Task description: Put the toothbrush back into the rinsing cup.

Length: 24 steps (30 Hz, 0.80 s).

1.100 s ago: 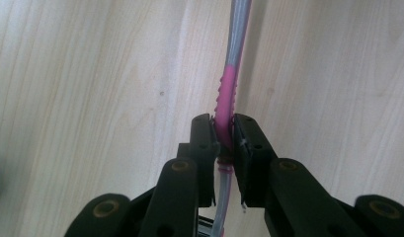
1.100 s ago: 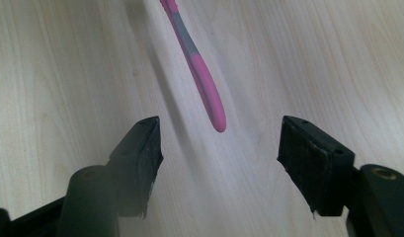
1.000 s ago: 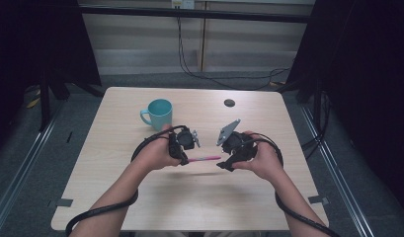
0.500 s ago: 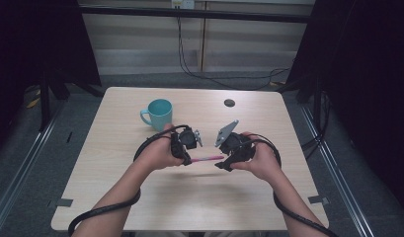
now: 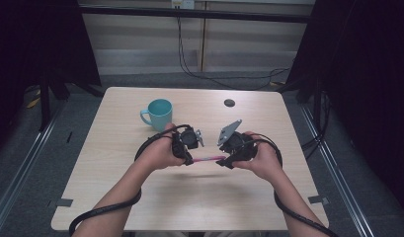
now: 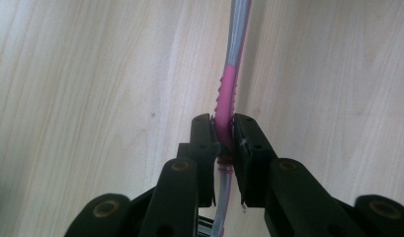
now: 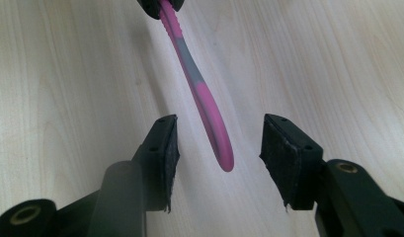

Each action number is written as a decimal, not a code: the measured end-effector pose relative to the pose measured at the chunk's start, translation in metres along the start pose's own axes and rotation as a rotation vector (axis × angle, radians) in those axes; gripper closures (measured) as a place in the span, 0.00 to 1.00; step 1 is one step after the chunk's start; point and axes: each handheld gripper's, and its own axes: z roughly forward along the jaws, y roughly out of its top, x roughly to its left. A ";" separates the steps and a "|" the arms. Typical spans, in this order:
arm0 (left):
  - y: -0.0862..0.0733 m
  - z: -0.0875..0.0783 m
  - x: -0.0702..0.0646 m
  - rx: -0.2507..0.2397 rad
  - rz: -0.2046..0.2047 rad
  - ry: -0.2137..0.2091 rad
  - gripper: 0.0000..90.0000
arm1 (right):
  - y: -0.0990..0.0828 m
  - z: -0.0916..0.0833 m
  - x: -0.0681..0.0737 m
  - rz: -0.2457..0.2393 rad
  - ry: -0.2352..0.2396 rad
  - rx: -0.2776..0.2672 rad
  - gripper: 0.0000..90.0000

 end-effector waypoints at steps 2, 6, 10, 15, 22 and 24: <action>0.000 0.001 -0.001 -0.006 -0.001 0.001 0.89 | 0.000 0.001 0.000 -0.002 0.002 -0.003 0.58; 0.001 0.001 -0.001 -0.011 0.002 0.001 0.89 | 0.000 0.002 0.000 -0.002 0.000 0.005 0.62; 0.003 0.001 -0.001 -0.022 0.003 -0.003 0.89 | 0.000 0.004 -0.001 -0.003 0.007 0.004 0.69; 0.006 -0.001 -0.002 -0.031 0.008 -0.004 0.89 | -0.002 0.006 -0.001 -0.010 0.009 0.015 0.79; 0.006 0.000 -0.002 -0.033 0.014 -0.009 0.89 | -0.003 0.005 0.000 -0.014 0.013 0.027 0.82; 0.005 0.001 -0.002 -0.031 0.014 -0.008 0.89 | -0.004 0.005 -0.001 -0.014 0.017 0.022 0.80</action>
